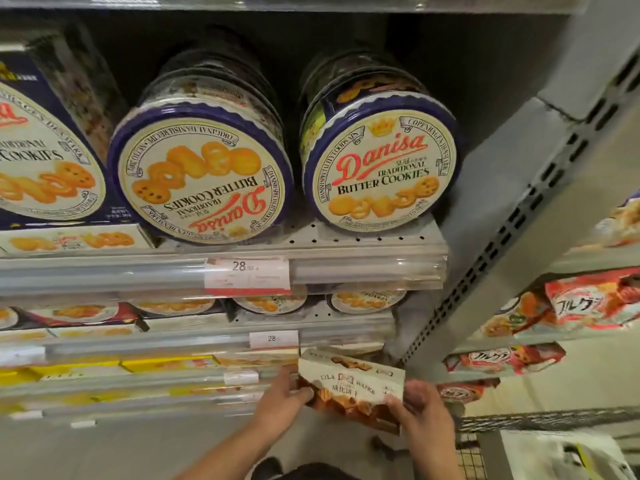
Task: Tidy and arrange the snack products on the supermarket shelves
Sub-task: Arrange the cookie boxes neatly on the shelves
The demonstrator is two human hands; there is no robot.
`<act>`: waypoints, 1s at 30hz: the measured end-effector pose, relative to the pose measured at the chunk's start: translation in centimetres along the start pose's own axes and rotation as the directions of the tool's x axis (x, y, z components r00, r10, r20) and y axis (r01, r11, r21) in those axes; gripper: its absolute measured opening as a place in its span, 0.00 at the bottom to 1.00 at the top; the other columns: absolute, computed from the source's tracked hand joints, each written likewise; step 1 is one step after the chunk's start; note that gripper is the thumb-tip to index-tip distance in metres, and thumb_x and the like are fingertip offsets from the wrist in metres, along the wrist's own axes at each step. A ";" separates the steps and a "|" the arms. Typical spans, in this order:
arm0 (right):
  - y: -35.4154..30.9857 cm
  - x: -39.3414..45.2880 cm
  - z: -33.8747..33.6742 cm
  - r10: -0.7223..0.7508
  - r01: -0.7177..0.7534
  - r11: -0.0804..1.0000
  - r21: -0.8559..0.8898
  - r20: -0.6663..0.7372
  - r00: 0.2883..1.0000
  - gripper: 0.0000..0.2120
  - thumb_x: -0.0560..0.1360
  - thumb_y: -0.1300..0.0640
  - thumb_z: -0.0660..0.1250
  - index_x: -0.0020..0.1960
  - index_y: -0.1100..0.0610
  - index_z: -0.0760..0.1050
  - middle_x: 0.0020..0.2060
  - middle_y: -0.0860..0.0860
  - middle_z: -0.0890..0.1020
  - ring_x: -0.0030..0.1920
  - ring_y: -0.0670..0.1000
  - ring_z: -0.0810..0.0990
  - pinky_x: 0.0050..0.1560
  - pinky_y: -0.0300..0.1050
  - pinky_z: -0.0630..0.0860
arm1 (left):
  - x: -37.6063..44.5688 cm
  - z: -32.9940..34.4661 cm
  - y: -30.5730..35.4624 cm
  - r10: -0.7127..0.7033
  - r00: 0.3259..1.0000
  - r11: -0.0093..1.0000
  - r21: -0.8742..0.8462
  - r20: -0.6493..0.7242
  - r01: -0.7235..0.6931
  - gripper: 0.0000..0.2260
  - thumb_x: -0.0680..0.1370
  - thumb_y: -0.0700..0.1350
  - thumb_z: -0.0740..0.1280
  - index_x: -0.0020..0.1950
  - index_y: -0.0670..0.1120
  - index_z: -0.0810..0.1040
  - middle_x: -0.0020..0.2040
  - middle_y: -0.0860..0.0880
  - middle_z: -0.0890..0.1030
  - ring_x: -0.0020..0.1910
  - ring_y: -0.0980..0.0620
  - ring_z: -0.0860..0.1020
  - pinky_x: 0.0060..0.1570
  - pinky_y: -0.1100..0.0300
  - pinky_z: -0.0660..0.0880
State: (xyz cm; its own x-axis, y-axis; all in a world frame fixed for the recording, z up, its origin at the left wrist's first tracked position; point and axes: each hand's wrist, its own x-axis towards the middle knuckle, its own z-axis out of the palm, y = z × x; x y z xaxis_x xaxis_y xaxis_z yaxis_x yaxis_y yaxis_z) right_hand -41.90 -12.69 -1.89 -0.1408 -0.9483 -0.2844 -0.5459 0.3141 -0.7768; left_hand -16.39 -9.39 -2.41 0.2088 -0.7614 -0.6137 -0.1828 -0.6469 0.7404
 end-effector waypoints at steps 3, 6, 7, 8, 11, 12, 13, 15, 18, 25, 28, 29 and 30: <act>-0.5 0.4 0.3 -0.091 0.090 0.995 -0.050 0.001 0.996 0.18 0.71 0.56 0.79 0.58 0.49 0.79 0.52 0.46 0.84 0.55 0.52 0.82 0.52 0.45 0.76 | 0.5 0.2 0.3 0.012 1.000 1.000 -0.027 -0.004 -0.013 0.16 0.78 0.44 0.69 0.64 0.52 0.72 0.53 0.52 0.86 0.47 0.57 0.81 0.43 0.61 0.73; -1.1 1.5 0.7 -0.144 0.149 0.982 -0.119 0.051 0.988 0.26 0.70 0.55 0.77 0.67 0.50 0.78 0.57 0.48 0.82 0.60 0.54 0.79 0.59 0.53 0.75 | 0.9 0.2 0.9 0.053 0.999 0.998 0.017 -0.008 -0.053 0.12 0.79 0.46 0.68 0.61 0.53 0.73 0.56 0.52 0.84 0.48 0.56 0.80 0.47 0.58 0.75; -1.4 1.9 0.9 -0.144 0.150 0.981 -0.119 0.059 0.988 0.27 0.69 0.51 0.76 0.67 0.49 0.78 0.57 0.48 0.82 0.60 0.55 0.79 0.59 0.55 0.76 | 0.9 0.2 1.1 0.068 0.998 0.997 0.048 -0.007 -0.067 0.11 0.79 0.47 0.68 0.60 0.54 0.72 0.58 0.53 0.82 0.52 0.54 0.80 0.53 0.55 0.77; -1.5 2.3 1.1 -0.130 0.137 0.984 -0.115 0.065 0.989 0.29 0.67 0.46 0.74 0.68 0.48 0.77 0.57 0.48 0.82 0.60 0.55 0.79 0.60 0.56 0.77 | 0.9 0.1 1.3 0.079 0.997 0.994 0.075 -0.010 -0.078 0.12 0.79 0.48 0.68 0.61 0.55 0.71 0.59 0.54 0.81 0.56 0.54 0.80 0.59 0.54 0.76; -2.1 2.9 1.6 -0.114 0.127 0.986 -0.110 0.118 0.986 0.31 0.65 0.38 0.69 0.67 0.47 0.76 0.57 0.50 0.81 0.59 0.56 0.80 0.60 0.57 0.77 | 1.1 -0.5 1.5 0.087 0.996 0.991 0.109 -0.034 -0.083 0.19 0.79 0.48 0.67 0.67 0.53 0.65 0.55 0.58 0.79 0.58 0.55 0.79 0.62 0.55 0.74; -2.5 3.0 1.6 -0.104 0.119 0.987 -0.105 0.137 0.985 0.30 0.66 0.39 0.71 0.67 0.47 0.76 0.57 0.49 0.81 0.59 0.55 0.80 0.60 0.55 0.76 | 1.2 -0.7 1.6 0.091 0.995 0.990 0.106 -0.032 -0.087 0.19 0.79 0.47 0.67 0.67 0.53 0.65 0.54 0.60 0.79 0.57 0.56 0.79 0.61 0.57 0.74; -3.0 3.0 1.7 -0.097 0.110 0.990 -0.085 0.149 0.984 0.30 0.66 0.40 0.73 0.66 0.47 0.75 0.56 0.48 0.81 0.58 0.54 0.80 0.59 0.53 0.75 | 1.3 -0.9 1.7 0.098 0.995 0.990 0.102 -0.026 -0.095 0.18 0.80 0.47 0.67 0.67 0.53 0.64 0.54 0.61 0.78 0.57 0.56 0.79 0.59 0.58 0.73; -3.6 3.2 1.7 -0.080 0.086 0.996 -0.032 0.165 0.983 0.34 0.62 0.38 0.72 0.67 0.47 0.74 0.55 0.41 0.80 0.57 0.51 0.79 0.57 0.49 0.73 | 1.3 -1.3 2.0 0.124 0.992 0.989 0.087 -0.010 -0.123 0.19 0.80 0.46 0.66 0.68 0.53 0.65 0.58 0.59 0.79 0.58 0.58 0.78 0.62 0.58 0.72; -3.9 3.3 1.9 -0.057 0.049 0.997 0.056 0.161 0.985 0.35 0.61 0.41 0.73 0.67 0.48 0.74 0.55 0.34 0.76 0.55 0.47 0.79 0.57 0.49 0.71 | 1.3 -1.7 2.2 0.132 0.991 0.991 0.034 0.001 -0.132 0.20 0.80 0.46 0.67 0.69 0.53 0.66 0.61 0.59 0.76 0.64 0.57 0.74 0.68 0.54 0.70; -3.5 3.8 2.5 0.044 -0.095 0.951 0.294 0.174 0.984 0.29 0.68 0.60 0.79 0.63 0.49 0.70 0.62 0.51 0.80 0.64 0.53 0.78 0.70 0.63 0.70 | 1.6 -2.1 1.1 0.119 0.993 0.976 -0.188 0.020 -0.113 0.17 0.79 0.43 0.69 0.65 0.56 0.71 0.62 0.60 0.77 0.62 0.63 0.74 0.54 0.67 0.73; -3.6 4.4 2.8 0.029 -0.103 0.927 0.360 0.206 0.978 0.43 0.60 0.49 0.78 0.71 0.54 0.65 0.66 0.53 0.77 0.68 0.55 0.75 0.72 0.62 0.68 | 1.7 -2.4 0.9 0.097 0.994 0.964 -0.253 0.044 -0.082 0.27 0.72 0.53 0.71 0.71 0.57 0.70 0.68 0.58 0.76 0.68 0.58 0.73 0.70 0.49 0.71; -3.8 4.4 2.9 0.014 -0.091 0.924 0.372 0.203 0.979 0.44 0.60 0.48 0.77 0.72 0.54 0.64 0.66 0.53 0.77 0.68 0.55 0.74 0.71 0.61 0.69 | 1.7 -2.4 0.8 0.101 0.993 0.958 -0.276 0.061 -0.080 0.30 0.70 0.54 0.71 0.72 0.56 0.70 0.69 0.58 0.75 0.69 0.57 0.72 0.72 0.46 0.69; -4.1 4.4 2.9 -0.001 -0.077 0.921 0.381 0.199 0.980 0.44 0.60 0.49 0.77 0.73 0.54 0.65 0.66 0.53 0.77 0.67 0.54 0.75 0.70 0.59 0.70 | 1.8 -2.5 0.7 0.111 0.991 0.952 -0.293 0.076 -0.084 0.32 0.69 0.56 0.71 0.72 0.56 0.69 0.70 0.58 0.75 0.70 0.57 0.71 0.73 0.45 0.68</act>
State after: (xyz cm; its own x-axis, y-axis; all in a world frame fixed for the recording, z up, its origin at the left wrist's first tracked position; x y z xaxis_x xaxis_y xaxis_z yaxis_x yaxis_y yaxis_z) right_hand -37.92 -17.98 -1.55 0.0266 -0.9205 -0.3898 -0.1772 0.3794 -0.9081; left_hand -13.78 -11.10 -2.33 0.1139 -0.8293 -0.5470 0.0896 -0.5398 0.8370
